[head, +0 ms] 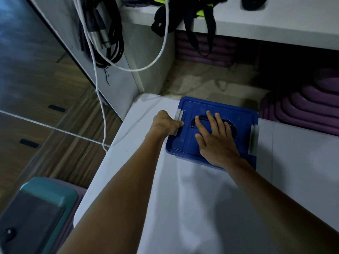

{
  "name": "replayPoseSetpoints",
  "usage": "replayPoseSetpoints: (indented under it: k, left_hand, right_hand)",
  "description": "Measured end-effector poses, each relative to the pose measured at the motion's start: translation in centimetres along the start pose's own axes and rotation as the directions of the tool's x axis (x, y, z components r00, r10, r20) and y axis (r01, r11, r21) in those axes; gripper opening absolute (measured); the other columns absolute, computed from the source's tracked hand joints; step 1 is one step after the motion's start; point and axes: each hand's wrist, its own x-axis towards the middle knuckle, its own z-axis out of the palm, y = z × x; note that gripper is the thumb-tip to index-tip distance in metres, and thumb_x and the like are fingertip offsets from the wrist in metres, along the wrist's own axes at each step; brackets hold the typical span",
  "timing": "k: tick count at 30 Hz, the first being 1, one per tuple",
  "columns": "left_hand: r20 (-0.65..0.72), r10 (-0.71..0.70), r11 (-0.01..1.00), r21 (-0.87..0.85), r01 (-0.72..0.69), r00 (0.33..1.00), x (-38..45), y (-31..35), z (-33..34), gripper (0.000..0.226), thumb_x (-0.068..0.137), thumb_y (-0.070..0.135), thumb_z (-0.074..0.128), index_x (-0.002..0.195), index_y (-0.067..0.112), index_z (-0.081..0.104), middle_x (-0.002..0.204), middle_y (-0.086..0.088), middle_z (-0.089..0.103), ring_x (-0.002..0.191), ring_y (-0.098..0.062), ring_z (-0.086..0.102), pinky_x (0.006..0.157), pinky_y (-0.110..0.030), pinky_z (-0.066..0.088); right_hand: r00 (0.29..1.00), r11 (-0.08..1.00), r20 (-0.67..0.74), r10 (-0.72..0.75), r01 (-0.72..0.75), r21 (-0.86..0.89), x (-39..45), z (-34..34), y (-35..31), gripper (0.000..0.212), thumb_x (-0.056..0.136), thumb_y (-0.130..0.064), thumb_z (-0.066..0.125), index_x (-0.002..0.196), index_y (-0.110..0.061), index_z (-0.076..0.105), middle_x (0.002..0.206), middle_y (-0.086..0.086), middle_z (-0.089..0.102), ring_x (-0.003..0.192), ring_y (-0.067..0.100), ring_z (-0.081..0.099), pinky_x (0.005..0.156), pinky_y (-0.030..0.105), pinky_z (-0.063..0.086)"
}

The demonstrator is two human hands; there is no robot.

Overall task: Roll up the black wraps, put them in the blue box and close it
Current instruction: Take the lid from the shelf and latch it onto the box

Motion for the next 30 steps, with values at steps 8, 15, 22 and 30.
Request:
replayPoseSetpoints:
  k: [8, 15, 22, 30]
  left_hand:
    - [0.041, 0.020, 0.985, -0.171, -0.013, 0.999, -0.2, -0.4, -0.1, 0.036, 0.081, 0.035, 0.082, 0.087, 0.003, 0.066, 0.100, -0.015, 0.074, 0.093, -0.030, 0.072, 0.086, -0.045, 0.061]
    - [-0.052, 0.112, 0.977, -0.175, -0.120, 0.992, -1.9, -0.5, 1.2, 0.026, 0.088, 0.030, 0.073, 0.077, 0.008, 0.064, 0.082, -0.010, 0.072, 0.085, -0.029, 0.071, 0.085, -0.044, 0.061]
    - [-0.007, 0.200, 0.979, -0.048, -0.200, 0.980, -4.8, 3.4, 5.6, 0.024, 0.092, 0.022, 0.063, 0.077, 0.003, 0.066, 0.079, -0.009, 0.067, 0.068, -0.021, 0.060, 0.058, -0.027, 0.047]
    - [0.029, 0.286, 0.957, 0.037, -0.287, 0.958, -6.7, 11.1, 13.7, 0.015, 0.086, 0.007, 0.056, 0.074, -0.002, 0.060, 0.074, -0.014, 0.061, 0.064, -0.025, 0.055, 0.052, -0.027, 0.043]
  right_hand:
    - [0.999, 0.990, -0.025, -0.046, 0.049, 0.136, -0.2, -1.6, 1.4, 0.063, 0.100, -0.044, 0.040, 0.155, -0.034, 0.012, 0.166, 0.002, -0.007, 0.152, 0.026, -0.012, 0.123, 0.048, -0.004]
    - [0.782, 0.622, -0.050, 0.621, -0.453, 0.639, -5.1, -1.7, 7.3, 0.037, 0.100, -0.028, 0.043, 0.127, -0.003, 0.045, 0.130, 0.023, 0.045, 0.118, 0.038, 0.040, 0.093, 0.046, 0.043]
    - [0.740, 0.485, 0.029, 0.672, -0.469, 0.738, -9.1, -4.3, 13.6, 0.030, 0.096, -0.011, 0.038, 0.069, -0.011, 0.050, 0.069, 0.004, 0.054, 0.062, 0.017, 0.050, 0.050, 0.027, 0.035]
    - [0.682, 0.310, 0.093, 0.726, -0.444, 0.840, -11.4, -7.6, 24.3, 0.027, 0.095, -0.014, 0.053, 0.094, 0.008, 0.068, 0.091, 0.017, 0.069, 0.085, 0.031, 0.066, 0.079, 0.040, 0.058]
